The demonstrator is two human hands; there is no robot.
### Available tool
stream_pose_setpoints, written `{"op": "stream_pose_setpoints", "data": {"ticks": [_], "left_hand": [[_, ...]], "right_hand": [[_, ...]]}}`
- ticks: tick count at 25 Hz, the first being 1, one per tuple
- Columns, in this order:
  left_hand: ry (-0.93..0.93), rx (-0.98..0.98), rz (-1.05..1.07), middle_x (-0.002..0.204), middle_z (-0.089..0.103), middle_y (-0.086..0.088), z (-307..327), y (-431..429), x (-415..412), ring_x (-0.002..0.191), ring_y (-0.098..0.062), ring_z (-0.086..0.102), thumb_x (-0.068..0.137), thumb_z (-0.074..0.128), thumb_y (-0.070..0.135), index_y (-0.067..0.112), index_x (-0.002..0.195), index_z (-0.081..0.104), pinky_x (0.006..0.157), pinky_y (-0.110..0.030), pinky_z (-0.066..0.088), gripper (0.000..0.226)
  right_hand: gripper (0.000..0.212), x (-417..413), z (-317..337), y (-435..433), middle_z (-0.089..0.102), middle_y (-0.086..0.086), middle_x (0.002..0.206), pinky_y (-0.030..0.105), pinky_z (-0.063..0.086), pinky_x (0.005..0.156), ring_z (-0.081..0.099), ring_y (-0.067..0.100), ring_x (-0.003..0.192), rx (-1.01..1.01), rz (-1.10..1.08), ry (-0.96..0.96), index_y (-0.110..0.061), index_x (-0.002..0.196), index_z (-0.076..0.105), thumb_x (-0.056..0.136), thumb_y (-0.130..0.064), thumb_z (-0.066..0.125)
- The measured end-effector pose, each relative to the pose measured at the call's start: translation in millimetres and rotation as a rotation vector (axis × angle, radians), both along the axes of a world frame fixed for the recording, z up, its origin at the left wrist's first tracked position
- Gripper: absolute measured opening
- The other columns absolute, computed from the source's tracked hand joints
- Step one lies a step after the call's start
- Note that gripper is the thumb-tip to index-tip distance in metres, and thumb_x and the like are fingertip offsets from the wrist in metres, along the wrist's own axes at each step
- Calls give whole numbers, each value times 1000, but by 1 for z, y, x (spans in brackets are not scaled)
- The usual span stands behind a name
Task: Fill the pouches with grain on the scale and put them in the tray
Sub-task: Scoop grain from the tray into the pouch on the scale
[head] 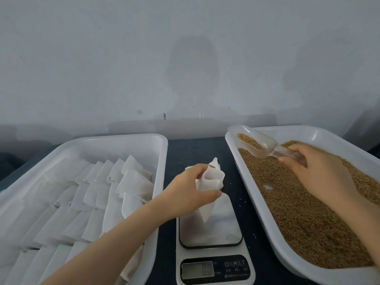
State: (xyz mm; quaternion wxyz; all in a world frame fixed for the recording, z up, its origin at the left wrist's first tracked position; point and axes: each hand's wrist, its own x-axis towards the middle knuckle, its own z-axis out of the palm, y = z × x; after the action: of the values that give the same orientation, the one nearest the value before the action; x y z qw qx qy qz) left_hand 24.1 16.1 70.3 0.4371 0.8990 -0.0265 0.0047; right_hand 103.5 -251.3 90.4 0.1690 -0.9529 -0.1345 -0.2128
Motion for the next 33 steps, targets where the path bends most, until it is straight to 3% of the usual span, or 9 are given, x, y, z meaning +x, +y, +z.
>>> {"op": "stream_pose_setpoints", "data": {"ticks": [2, 4, 8, 16, 20, 27, 30, 33], "left_hand": [[-35, 13, 48, 122, 56, 12, 1, 1, 1, 107, -12, 57, 80, 71, 37, 32, 131, 46, 93, -34, 52, 57], [-36, 39, 57, 125, 54, 11, 1, 0, 1, 110, -13, 55, 80, 72, 34, 31, 134, 44, 97, -34, 50, 61], [-22, 50, 45, 126, 54, 10, 2, -1, 1, 111, -13, 54, 81, 72, 32, 29, 134, 45, 98, -34, 49, 60], [-43, 35, 79, 121, 57, 8, 1, 0, 4, 106, -14, 57, 81, 72, 34, 27, 131, 48, 93, -30, 52, 56], [-65, 66, 86, 120, 55, 10, -1, 1, 5, 103, -10, 55, 80, 72, 35, 29, 131, 48, 85, -18, 47, 56], [-109, 132, 51, 119, 51, 15, -3, 1, 4, 103, -3, 49, 80, 73, 36, 32, 131, 48, 72, -3, 36, 57], [-93, 119, 26, 115, 51, 17, -3, 0, 3, 100, -2, 51, 80, 73, 36, 32, 130, 48, 71, -3, 37, 57], [-66, 110, 3, 112, 51, 20, -2, -2, 2, 98, -1, 53, 79, 74, 38, 32, 132, 48, 71, -3, 39, 60]], "right_hand": [[47, 1, -1, 1, 69, -5, 89, 43, 48, 84, 59, 15, 69, -3, 37, -92, -16, 115, 63, 83, -49, 50], [40, 0, 0, 3, 68, -1, 104, 43, 31, 96, 60, 23, 94, -3, 68, -125, -17, 116, 63, 84, -40, 56], [33, -2, -1, 7, 65, -2, 112, 35, 21, 95, 53, 25, 110, 11, 170, -120, -19, 115, 65, 83, -28, 62], [31, -1, -1, 4, 63, -5, 108, 31, 18, 94, 49, 24, 110, -8, 249, -149, -22, 113, 66, 81, -26, 63], [33, -1, -2, 3, 63, -4, 105, 26, 14, 92, 42, 16, 107, -44, 308, -194, -21, 111, 67, 78, -22, 68], [31, -5, -1, 5, 62, -2, 105, 41, 15, 105, 44, 18, 108, -85, 351, -247, -20, 111, 68, 80, -16, 69], [33, -8, 2, 7, 61, -1, 103, 44, 12, 108, 45, 21, 109, -112, 357, -307, -20, 110, 69, 86, -32, 51], [39, -9, 8, 8, 61, -1, 101, 48, 13, 108, 46, 24, 107, -171, 376, -371, -19, 108, 70, 85, -35, 44]]}}
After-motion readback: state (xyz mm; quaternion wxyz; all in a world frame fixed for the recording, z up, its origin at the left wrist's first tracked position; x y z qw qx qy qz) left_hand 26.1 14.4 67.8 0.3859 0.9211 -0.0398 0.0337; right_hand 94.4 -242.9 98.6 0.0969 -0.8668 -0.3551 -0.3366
